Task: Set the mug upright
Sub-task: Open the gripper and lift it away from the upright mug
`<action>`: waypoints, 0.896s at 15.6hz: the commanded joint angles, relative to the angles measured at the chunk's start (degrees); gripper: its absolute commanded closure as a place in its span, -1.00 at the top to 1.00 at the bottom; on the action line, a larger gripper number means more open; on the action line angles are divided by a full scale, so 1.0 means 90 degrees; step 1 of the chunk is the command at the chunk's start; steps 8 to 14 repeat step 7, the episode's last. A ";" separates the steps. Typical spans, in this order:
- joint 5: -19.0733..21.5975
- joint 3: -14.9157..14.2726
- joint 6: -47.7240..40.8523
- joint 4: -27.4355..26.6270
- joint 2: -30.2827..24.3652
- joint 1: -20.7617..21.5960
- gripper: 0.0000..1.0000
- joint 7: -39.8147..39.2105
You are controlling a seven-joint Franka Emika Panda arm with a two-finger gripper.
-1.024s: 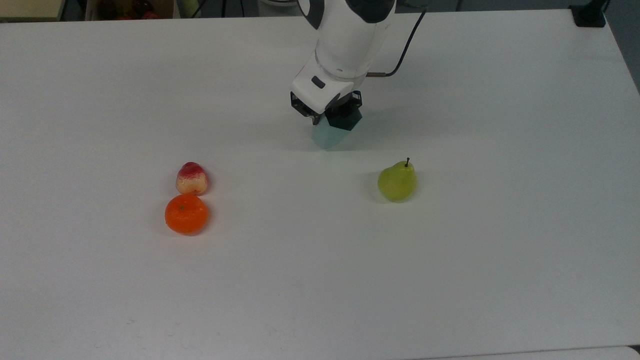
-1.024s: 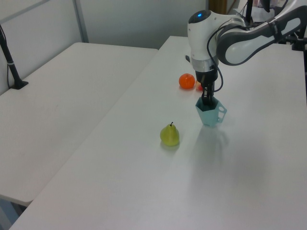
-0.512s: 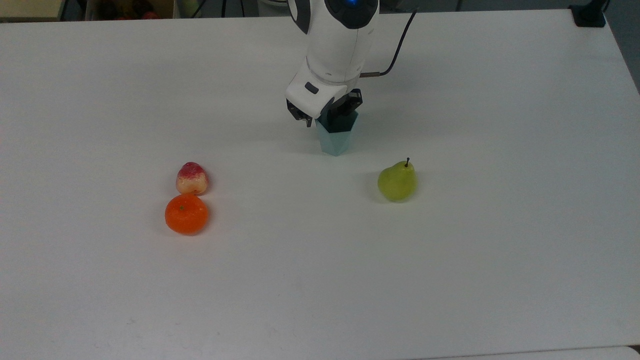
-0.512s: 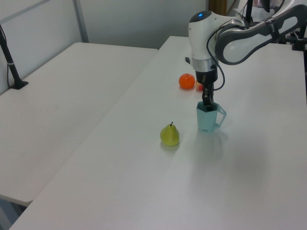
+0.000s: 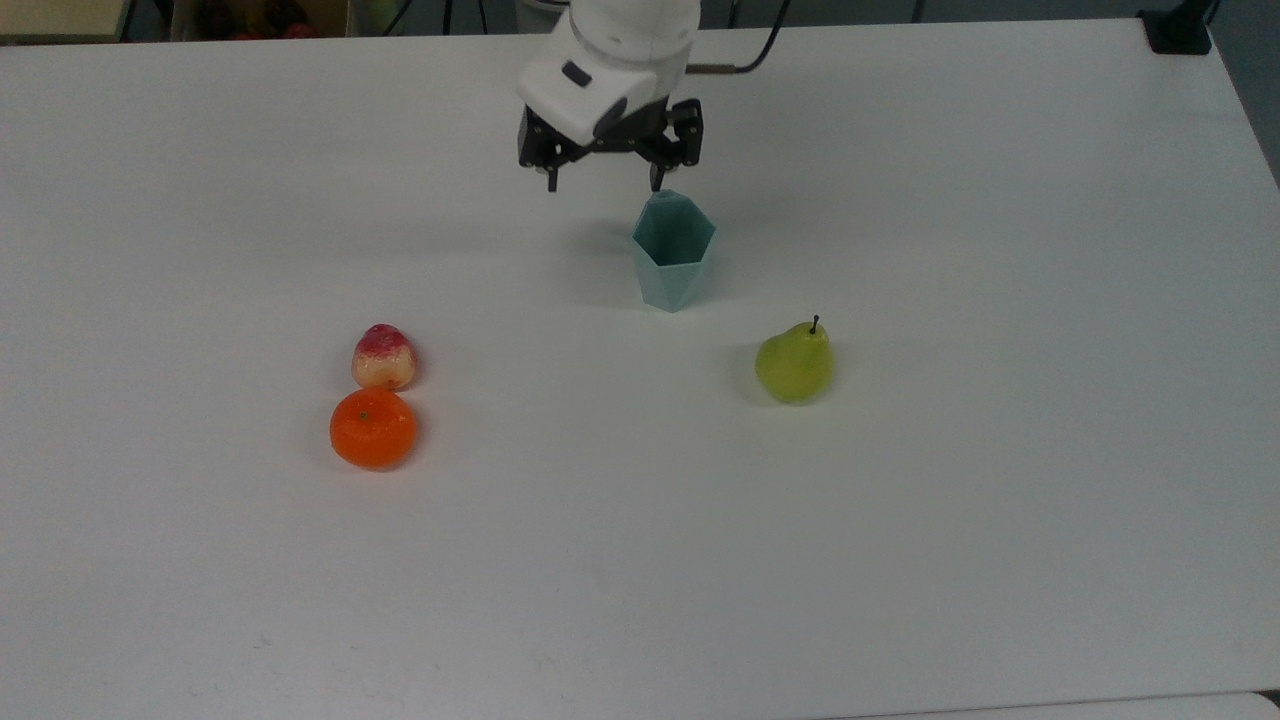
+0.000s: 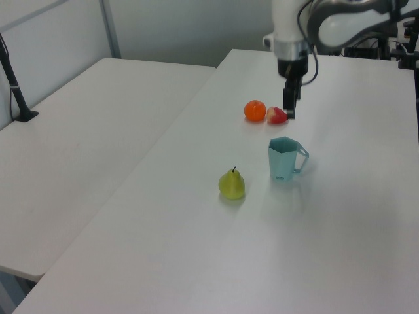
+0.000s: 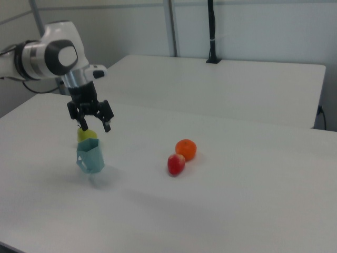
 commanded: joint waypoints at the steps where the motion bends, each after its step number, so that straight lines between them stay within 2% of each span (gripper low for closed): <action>1: 0.0155 -0.0062 -0.0440 -0.0211 -0.0888 -0.0309 1.00 -0.0148; 4: 0.0359 -0.0081 -0.0519 -0.0202 -0.1142 -0.0514 1.00 -0.0109; 6: 0.0574 -0.0237 -0.0597 -0.0192 -0.1172 -0.0505 1.00 -0.0109; 14: 0.0604 -0.0267 -0.0636 -0.0124 -0.1172 -0.0504 1.00 -0.0109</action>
